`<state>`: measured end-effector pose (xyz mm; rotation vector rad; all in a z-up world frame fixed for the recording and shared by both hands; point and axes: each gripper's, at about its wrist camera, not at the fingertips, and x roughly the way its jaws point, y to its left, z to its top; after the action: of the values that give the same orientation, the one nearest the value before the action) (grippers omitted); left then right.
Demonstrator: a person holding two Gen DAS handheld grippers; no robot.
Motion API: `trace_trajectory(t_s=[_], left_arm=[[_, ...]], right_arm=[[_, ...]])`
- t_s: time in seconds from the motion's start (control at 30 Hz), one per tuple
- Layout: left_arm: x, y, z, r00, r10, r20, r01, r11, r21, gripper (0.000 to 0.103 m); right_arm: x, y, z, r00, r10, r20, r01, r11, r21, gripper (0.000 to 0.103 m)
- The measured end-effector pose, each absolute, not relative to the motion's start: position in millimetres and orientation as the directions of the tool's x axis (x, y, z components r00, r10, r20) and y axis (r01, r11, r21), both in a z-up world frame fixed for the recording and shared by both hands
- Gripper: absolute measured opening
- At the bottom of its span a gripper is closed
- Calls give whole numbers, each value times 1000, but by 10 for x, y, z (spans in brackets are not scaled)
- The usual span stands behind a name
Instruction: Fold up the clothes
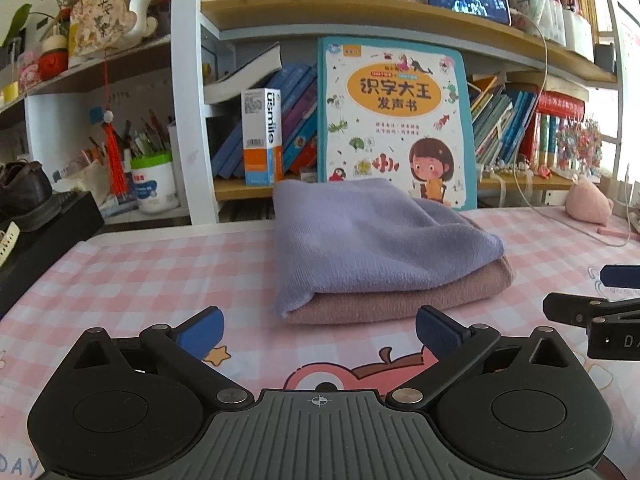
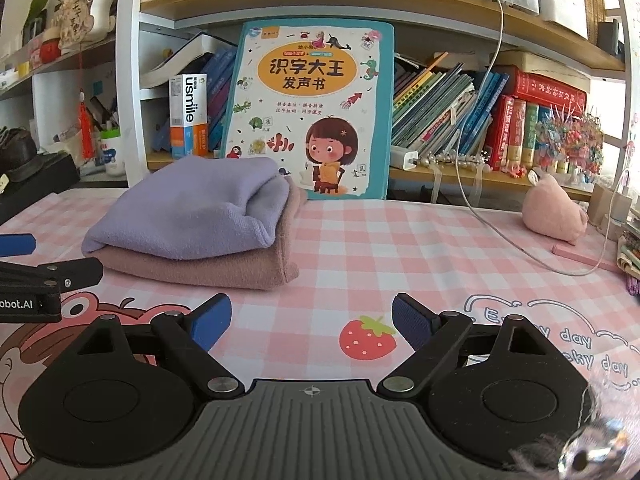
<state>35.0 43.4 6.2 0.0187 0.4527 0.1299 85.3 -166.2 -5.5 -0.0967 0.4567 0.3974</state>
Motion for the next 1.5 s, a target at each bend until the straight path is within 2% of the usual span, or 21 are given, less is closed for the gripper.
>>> trace_trajectory(t_s=[1.3, 1.5], left_arm=[[358, 451, 48, 886, 128, -445, -125, 991, 37, 103], [370, 457, 42, 884, 129, -450, -127, 991, 35, 103]], right_arm=[[860, -1652, -59, 822, 342, -456, -387, 922, -7, 90], [865, -1653, -60, 822, 340, -456, -386, 922, -8, 94]])
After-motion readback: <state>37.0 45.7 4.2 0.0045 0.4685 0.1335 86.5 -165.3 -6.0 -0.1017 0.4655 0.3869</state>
